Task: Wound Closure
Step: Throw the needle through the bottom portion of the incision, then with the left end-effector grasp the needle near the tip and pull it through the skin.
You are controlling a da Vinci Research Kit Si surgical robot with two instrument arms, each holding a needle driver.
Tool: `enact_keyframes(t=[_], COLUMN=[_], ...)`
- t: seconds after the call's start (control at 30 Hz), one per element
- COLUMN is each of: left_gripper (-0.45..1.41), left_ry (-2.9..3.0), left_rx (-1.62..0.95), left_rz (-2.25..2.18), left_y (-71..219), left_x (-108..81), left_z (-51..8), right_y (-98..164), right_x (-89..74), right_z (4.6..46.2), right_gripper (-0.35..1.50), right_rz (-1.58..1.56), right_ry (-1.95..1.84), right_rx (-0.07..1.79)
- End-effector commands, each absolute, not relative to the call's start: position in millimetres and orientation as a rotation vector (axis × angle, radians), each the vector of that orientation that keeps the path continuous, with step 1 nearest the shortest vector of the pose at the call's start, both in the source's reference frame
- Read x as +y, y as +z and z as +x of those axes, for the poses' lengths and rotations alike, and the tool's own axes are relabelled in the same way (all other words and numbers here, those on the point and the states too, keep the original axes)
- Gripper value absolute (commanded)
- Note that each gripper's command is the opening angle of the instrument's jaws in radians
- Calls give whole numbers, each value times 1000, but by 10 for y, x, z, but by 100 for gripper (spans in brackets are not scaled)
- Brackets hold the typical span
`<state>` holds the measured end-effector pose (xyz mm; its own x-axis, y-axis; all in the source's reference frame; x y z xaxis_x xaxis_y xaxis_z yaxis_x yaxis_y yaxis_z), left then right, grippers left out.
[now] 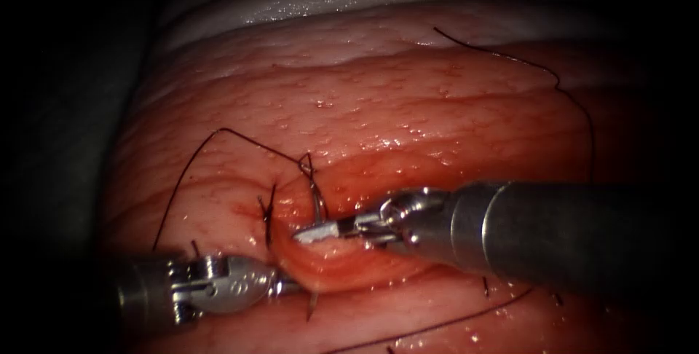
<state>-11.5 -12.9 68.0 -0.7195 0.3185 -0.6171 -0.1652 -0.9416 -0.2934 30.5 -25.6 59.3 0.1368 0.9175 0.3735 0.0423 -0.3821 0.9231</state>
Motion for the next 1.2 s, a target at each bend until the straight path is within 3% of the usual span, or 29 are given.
enact_keyframes(t=[0.03, 0.13, 0.2, 0.23, 0.27, 0.63, 0.77, 1.2], left_gripper=[-23, -23, -23, -23, -23, -8, 10, 31], left_ry=[2674, 2673, 2667, 2654, 2659, 2617, 2599, 2591], left_rx=[-318, -318, -324, -317, -300, -41, 40, 34], left_rz=[-1019, -1018, -1036, -1060, -1098, -1393, -1470, -1602], left_y=[685, 683, 680, 677, 674, 650, 642, 648], left_x=[-130, -131, -133, -135, -136, -120, -106, -92], left_z=[-120, -121, -120, -120, -119, -106, -109, -141], right_y=[597, 600, 606, 609, 613, 652, 665, 677], right_x=[-253, -239, -224, -217, -209, -152, -140, -138], right_z=[312, 309, 306, 305, 301, 248, 231, 214], right_gripper=[-35, -35, 52, 79, 93, 105, 103, 95], right_rz=[1600, 1585, 1496, 1441, 1376, 1206, 1182, 1164], right_ry=[1360, 1432, 1444, 1454, 1459, 1476, 1492, 1499], right_rx=[968, 1078, 1197, 1228, 1253, 1290, 1285, 1282])
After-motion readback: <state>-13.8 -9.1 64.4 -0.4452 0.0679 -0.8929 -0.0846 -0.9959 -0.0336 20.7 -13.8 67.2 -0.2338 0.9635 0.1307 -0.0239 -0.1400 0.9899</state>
